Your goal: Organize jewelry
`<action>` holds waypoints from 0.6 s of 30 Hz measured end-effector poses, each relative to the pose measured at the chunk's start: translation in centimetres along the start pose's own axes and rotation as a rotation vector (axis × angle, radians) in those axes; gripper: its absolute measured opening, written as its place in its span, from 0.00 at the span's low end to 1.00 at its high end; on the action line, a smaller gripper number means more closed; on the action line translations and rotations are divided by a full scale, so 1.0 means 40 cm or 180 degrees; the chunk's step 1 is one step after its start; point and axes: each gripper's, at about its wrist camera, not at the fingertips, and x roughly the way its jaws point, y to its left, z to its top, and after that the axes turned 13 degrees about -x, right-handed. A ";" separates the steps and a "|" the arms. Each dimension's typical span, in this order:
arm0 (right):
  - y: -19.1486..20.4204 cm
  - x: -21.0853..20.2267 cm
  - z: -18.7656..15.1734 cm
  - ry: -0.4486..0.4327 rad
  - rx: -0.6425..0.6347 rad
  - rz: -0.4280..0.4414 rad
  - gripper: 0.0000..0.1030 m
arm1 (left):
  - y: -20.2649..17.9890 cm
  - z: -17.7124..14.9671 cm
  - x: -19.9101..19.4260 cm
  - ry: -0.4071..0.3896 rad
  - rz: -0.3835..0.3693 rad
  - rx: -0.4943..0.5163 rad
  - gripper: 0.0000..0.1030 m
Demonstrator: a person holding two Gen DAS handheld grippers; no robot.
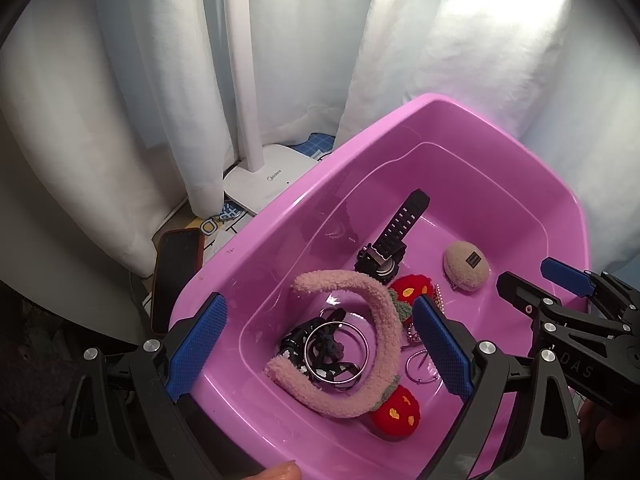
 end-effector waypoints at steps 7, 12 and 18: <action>0.004 -0.009 0.000 -0.0013 -0.0032 -0.0014 0.62 | 0.001 0.001 -0.007 -0.0014 0.0013 -0.0041 0.89; 0.005 -0.012 -0.001 -0.0001 -0.0051 -0.0020 0.62 | -0.005 0.001 -0.013 -0.0069 0.0069 0.0012 0.89; 0.005 -0.016 -0.002 -0.0011 -0.0051 -0.0024 0.62 | -0.006 0.000 -0.020 -0.0059 -0.0010 0.0009 0.91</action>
